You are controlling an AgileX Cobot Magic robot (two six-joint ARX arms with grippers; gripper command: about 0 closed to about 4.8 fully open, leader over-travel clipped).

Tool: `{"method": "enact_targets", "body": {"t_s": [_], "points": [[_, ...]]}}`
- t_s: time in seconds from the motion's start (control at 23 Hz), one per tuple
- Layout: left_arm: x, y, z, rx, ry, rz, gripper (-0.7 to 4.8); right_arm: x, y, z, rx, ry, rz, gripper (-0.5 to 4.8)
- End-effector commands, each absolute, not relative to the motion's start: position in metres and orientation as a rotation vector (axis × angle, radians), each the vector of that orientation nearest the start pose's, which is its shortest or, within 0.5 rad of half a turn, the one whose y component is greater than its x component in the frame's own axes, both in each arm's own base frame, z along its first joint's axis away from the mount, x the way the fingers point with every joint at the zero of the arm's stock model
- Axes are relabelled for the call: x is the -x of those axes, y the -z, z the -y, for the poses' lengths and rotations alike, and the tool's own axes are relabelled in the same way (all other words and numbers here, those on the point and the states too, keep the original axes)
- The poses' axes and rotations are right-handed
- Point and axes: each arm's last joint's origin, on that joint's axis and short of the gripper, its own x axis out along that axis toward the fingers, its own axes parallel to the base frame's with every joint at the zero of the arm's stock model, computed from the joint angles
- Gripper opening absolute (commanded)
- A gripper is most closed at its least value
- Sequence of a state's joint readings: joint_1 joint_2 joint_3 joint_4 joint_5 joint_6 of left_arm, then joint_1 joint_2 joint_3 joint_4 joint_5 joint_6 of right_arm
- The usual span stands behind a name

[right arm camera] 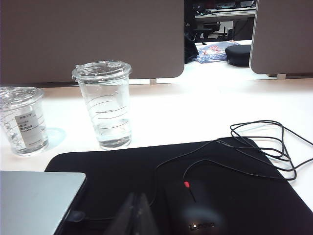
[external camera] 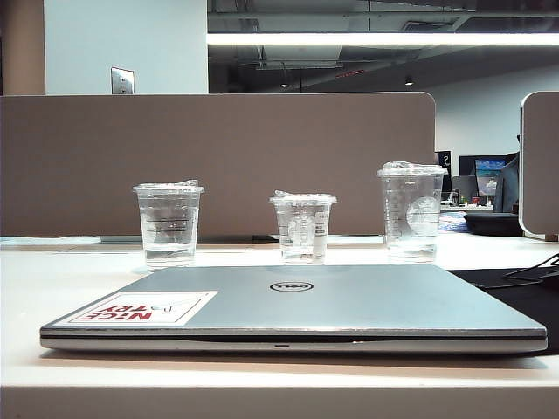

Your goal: Pick up the coffee cup on the left and place it on the left side of the laptop.

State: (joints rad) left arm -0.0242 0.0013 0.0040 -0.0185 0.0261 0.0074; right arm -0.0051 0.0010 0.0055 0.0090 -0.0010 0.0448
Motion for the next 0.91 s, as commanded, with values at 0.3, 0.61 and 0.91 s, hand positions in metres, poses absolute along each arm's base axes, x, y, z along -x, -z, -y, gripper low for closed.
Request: {"method": "enact_targets", "body": {"t_s": [0.3, 0.61, 0.91], "points": [[-0.097, -0.165, 0.004, 0.019, 0.072, -0.001, -0.05, -0.095, -0.164, -0.030, -0.043, -0.303, -0.015, -0.04], [-0.097, -0.165, 0.004, 0.019, 0.072, 0.000, -0.05, -0.088, -0.157, -0.057, -0.016, -0.570, -0.103, -0.04], [-0.097, -0.172, 0.006, 0.031, 0.142, 0.063, -0.05, -0.087, -0.157, -0.058, -0.015, -0.589, -0.104, -0.04]]}}
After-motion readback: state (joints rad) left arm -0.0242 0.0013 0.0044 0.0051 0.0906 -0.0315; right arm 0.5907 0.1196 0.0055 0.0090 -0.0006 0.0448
